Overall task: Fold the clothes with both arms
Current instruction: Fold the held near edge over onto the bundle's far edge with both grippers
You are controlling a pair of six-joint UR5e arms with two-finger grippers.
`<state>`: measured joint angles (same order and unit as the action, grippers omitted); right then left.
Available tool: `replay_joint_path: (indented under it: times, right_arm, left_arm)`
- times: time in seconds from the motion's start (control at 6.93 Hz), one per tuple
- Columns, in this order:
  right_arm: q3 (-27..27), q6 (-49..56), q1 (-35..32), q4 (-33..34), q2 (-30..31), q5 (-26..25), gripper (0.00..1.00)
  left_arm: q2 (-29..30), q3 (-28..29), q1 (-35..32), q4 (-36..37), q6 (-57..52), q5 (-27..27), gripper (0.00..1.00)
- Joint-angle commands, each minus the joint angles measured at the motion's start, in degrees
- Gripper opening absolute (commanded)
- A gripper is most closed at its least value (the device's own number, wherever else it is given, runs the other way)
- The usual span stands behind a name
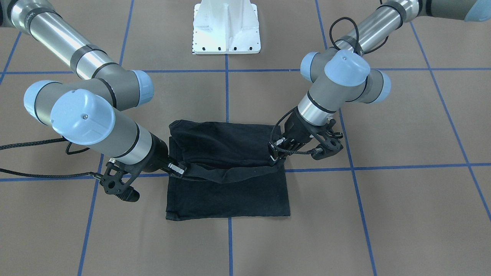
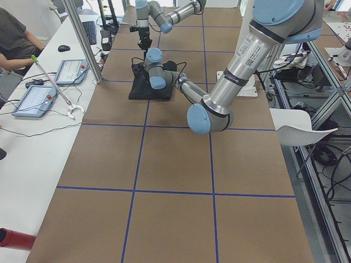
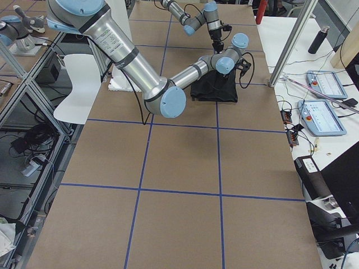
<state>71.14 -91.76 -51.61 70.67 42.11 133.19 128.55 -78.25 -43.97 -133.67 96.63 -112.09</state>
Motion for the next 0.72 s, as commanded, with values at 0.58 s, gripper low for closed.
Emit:
replay_joint_path:
  times: [0.58]
  right_arm:
    - [-3.8,0.0,0.6,0.0,-0.4,-5.3,0.00]
  left_arm:
    - [0.5,5.5,-3.0,-2.0,-2.8,0.0,0.00]
